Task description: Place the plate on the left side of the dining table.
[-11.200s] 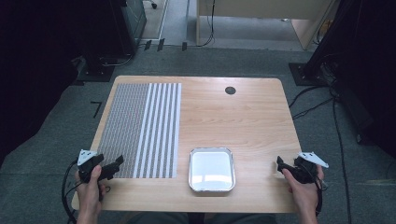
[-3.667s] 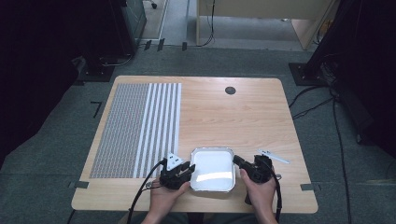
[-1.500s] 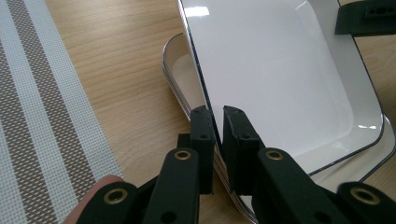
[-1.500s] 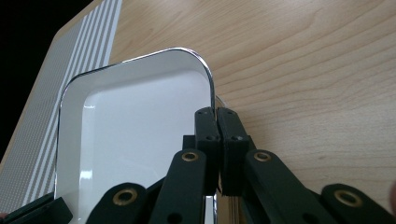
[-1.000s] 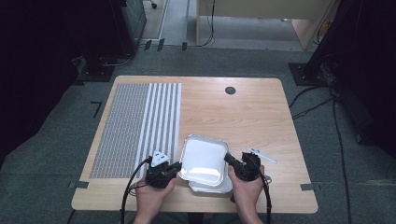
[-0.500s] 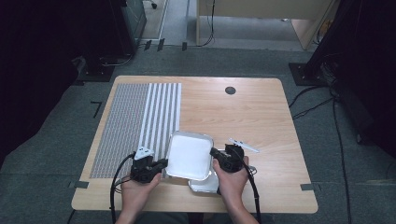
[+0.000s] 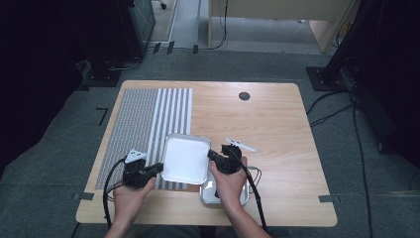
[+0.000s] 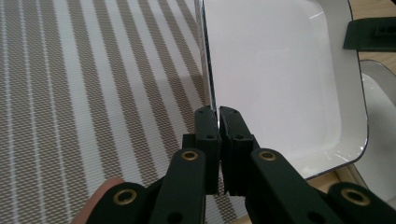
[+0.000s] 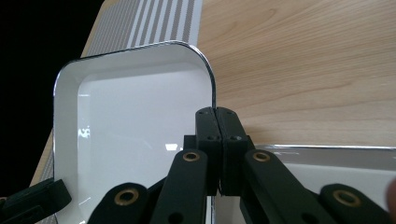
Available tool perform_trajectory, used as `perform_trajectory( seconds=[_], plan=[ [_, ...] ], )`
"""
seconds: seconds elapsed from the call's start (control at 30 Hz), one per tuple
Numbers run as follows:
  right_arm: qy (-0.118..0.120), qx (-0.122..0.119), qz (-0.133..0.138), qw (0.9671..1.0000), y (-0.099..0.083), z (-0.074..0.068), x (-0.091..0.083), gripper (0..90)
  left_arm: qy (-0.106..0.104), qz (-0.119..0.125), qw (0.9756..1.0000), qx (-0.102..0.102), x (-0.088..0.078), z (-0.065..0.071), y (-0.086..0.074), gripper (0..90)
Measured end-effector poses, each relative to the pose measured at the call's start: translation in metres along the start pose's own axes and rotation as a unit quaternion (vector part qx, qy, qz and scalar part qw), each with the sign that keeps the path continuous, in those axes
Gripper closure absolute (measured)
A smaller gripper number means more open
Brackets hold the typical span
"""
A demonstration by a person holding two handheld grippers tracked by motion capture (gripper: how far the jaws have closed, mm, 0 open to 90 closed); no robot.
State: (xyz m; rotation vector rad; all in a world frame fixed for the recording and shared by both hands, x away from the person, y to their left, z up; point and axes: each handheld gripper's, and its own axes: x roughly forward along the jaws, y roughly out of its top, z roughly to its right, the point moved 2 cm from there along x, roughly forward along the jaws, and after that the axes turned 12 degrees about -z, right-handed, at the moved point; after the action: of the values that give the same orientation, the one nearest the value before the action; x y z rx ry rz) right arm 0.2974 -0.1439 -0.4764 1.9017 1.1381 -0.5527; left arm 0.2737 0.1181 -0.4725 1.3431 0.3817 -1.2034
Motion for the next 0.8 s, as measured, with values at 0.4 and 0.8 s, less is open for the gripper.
perform_trajectory(
  seconds=[0.4, 0.8],
  plan=[
    [0.006, -0.005, -0.014, 0.9999, 0.01, -0.025, 0.031, 90.0, 0.014, 0.008, 0.9996, -0.024, -0.006, -0.031, 0.005, 89.5],
    [0.008, -0.018, -0.019, 0.9996, 0.021, -0.047, 0.053, 90.0, 0.023, 0.013, 0.9986, -0.045, -0.011, -0.06, 0.012, 89.8]
  ],
)
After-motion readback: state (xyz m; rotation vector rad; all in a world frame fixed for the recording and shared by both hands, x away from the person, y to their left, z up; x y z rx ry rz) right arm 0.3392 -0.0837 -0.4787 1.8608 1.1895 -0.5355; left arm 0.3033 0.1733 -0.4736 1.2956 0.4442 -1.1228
